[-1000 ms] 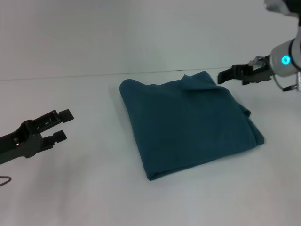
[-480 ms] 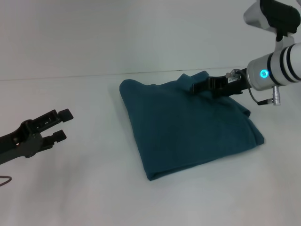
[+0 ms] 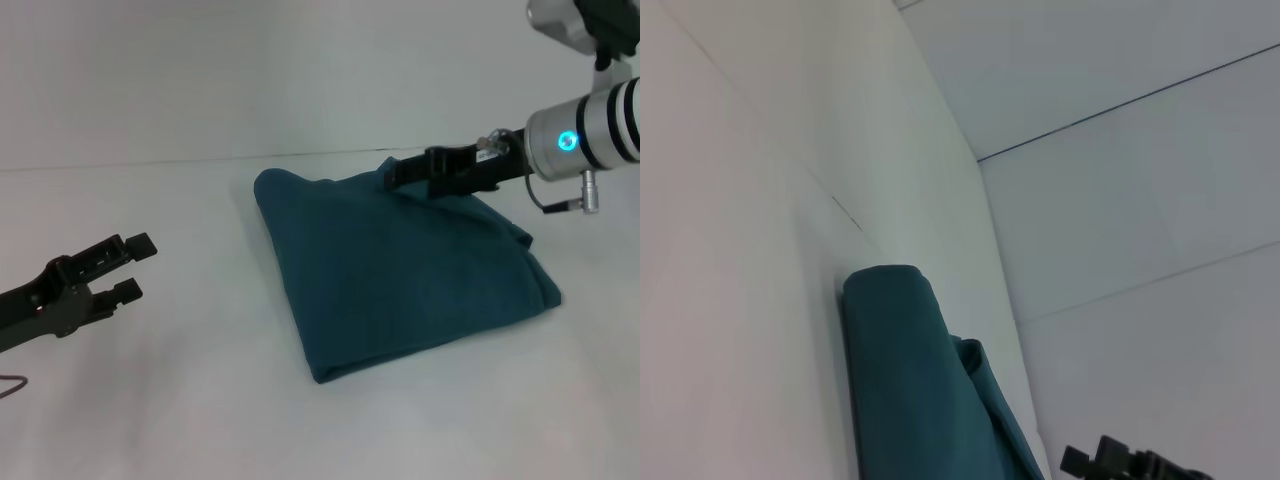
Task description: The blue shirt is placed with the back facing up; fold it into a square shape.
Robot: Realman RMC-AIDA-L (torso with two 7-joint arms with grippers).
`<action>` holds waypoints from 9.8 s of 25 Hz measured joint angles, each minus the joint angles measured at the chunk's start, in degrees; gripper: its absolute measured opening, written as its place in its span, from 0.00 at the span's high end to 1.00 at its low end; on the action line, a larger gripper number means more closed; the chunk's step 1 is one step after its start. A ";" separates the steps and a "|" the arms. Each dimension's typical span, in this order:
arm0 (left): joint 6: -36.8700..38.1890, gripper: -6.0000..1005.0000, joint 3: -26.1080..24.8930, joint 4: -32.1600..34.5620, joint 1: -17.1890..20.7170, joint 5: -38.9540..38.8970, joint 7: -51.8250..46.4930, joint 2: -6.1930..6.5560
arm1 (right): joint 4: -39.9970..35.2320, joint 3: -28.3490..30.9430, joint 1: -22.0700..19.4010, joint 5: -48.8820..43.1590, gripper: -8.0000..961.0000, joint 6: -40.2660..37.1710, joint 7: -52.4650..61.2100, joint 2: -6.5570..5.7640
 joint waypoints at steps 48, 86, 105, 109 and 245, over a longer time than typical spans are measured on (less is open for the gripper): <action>-10.70 0.05 15.68 0.39 -7.75 7.66 -8.96 -2.34 | -2.26 18.02 -13.95 10.93 0.03 -17.90 -1.11 -12.88; -34.54 0.06 25.92 -11.96 -21.64 7.29 -7.29 -5.54 | 6.04 19.39 -8.03 -9.79 0.03 -12.06 2.60 -17.53; -38.10 0.17 29.50 -13.96 -24.41 7.31 -7.80 -5.63 | 6.33 19.38 -8.03 -9.77 0.03 -12.10 2.47 -17.30; -38.20 0.24 29.83 -13.90 -24.64 7.16 -7.94 -5.66 | 6.33 19.38 -8.03 -9.79 0.03 -12.07 2.45 -17.26; 6.10 0.12 20.74 11.17 -2.16 10.36 26.70 -4.84 | -1.73 7.46 -13.71 6.09 0.04 -35.20 -48.62 2.23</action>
